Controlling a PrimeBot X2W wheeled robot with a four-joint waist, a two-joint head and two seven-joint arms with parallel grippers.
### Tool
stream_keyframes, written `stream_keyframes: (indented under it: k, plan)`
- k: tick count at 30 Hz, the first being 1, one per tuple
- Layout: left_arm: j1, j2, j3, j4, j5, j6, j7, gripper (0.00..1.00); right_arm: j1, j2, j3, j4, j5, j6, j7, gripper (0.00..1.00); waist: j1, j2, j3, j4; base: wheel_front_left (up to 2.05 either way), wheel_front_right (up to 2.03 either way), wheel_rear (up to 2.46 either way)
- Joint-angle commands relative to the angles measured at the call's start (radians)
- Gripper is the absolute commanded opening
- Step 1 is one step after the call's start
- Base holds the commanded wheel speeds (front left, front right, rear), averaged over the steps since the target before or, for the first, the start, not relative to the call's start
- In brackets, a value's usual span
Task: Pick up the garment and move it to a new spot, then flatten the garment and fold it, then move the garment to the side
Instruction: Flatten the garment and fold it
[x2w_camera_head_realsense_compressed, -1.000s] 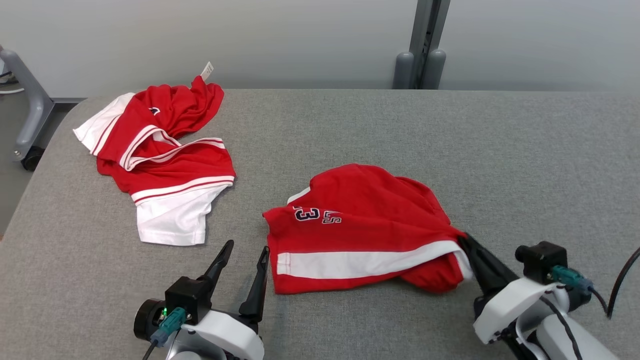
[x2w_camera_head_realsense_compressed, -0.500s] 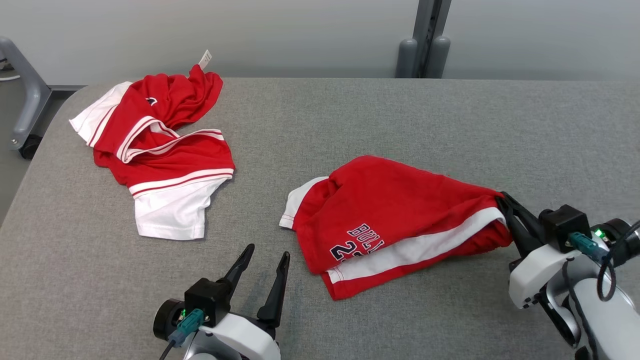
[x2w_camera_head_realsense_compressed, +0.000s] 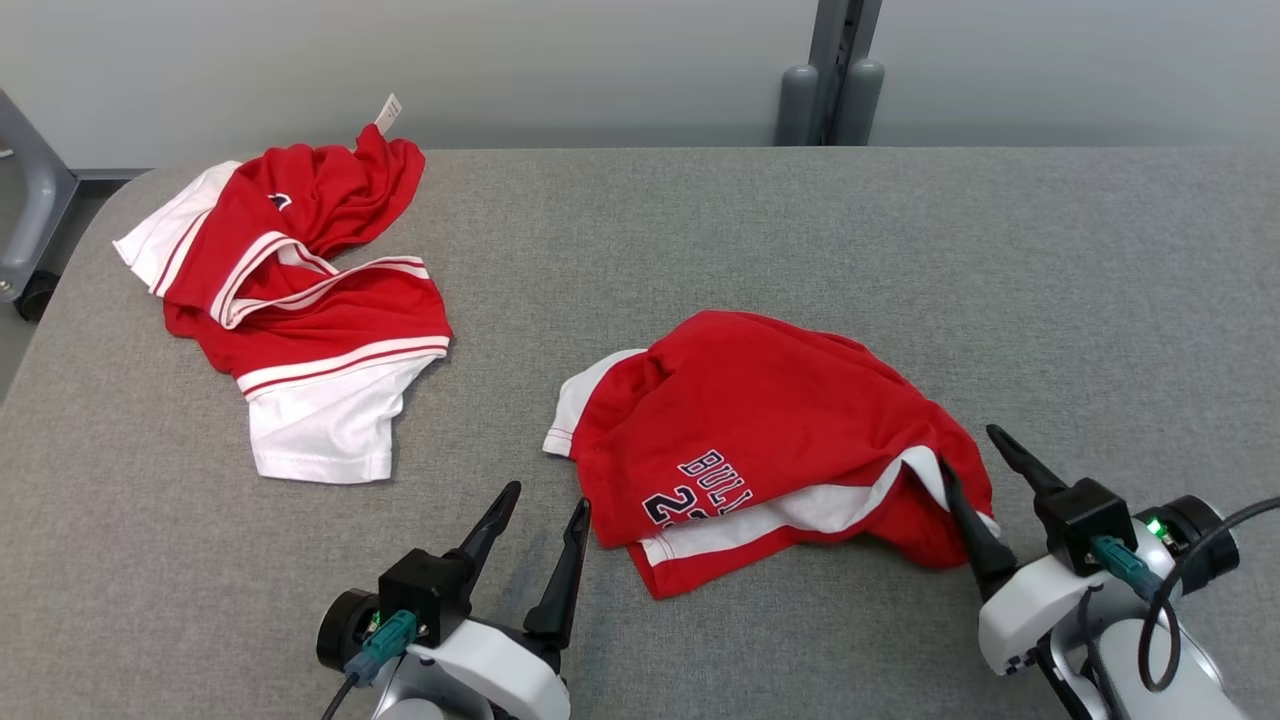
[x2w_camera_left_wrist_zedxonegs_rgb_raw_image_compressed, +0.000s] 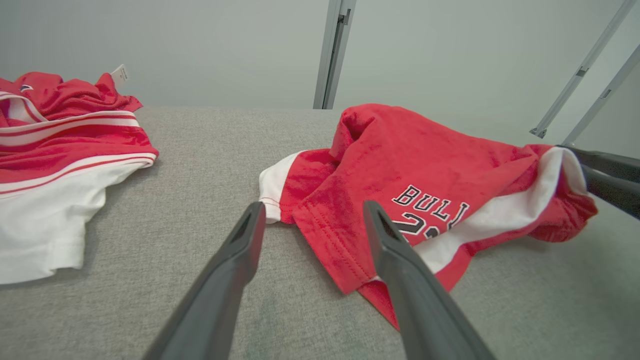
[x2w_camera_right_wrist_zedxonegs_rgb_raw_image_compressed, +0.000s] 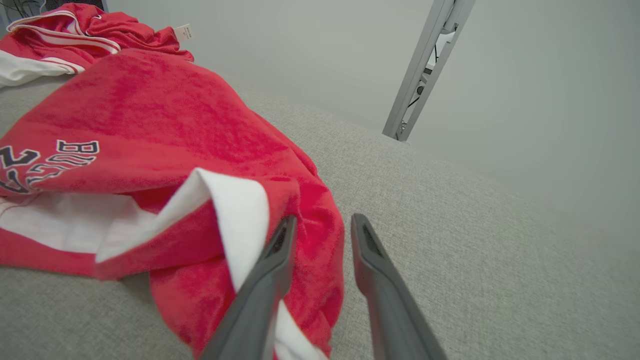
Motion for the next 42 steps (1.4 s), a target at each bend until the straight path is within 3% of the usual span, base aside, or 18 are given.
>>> stream_keyframes:
  k: [1, 11, 21, 30, 41, 42]
  plan:
    - [-0.011, 0.002, 0.005, -0.01, -0.007, -0.005, -0.002, 1.0, 0.024, 0.01, -0.018, -0.022, -0.007, 0.0, -0.011, 1.0, 0.0, 0.0, -0.002, -0.005, 0.0, 0.0, 0.0]
    - [0.022, 0.001, 0.018, -0.034, -0.014, -0.004, -0.002, 1.0, 0.156, 0.058, -0.132, -0.189, 0.019, 0.0, -0.012, 1.0, 0.0, 0.0, -0.018, -0.029, 0.0, 0.0, 0.0]
    - [0.028, 0.001, 0.004, -0.018, -0.038, -0.018, -0.002, 1.0, 0.242, 0.077, -0.254, -0.262, 0.043, 0.0, -0.011, 1.0, 0.0, 0.0, -0.028, -0.04, 0.0, 0.0, 0.0]
    - [-0.046, 0.001, -0.08, 0.136, -0.141, -0.044, 0.023, 1.0, 0.218, 0.1, -0.239, -0.291, 0.048, 0.0, -0.011, 1.0, 0.0, 0.0, -0.02, -0.073, 0.0, 0.0, 0.0]
    - [-0.147, 0.001, -0.142, 0.333, -0.201, -0.02, 0.013, 1.0, 0.209, 0.097, -0.238, -0.302, 0.055, 0.0, -0.012, 1.0, 0.0, 0.0, 0.001, -0.112, 0.0, 0.0, 0.0]
    - [-0.154, 0.001, -0.145, 0.339, -0.209, -0.02, 0.01, 0.65, 0.209, 0.097, -0.238, -0.303, 0.055, 0.0, -0.012, 1.0, 0.0, 0.0, 0.002, -0.114, 0.0, 0.0, 0.0]
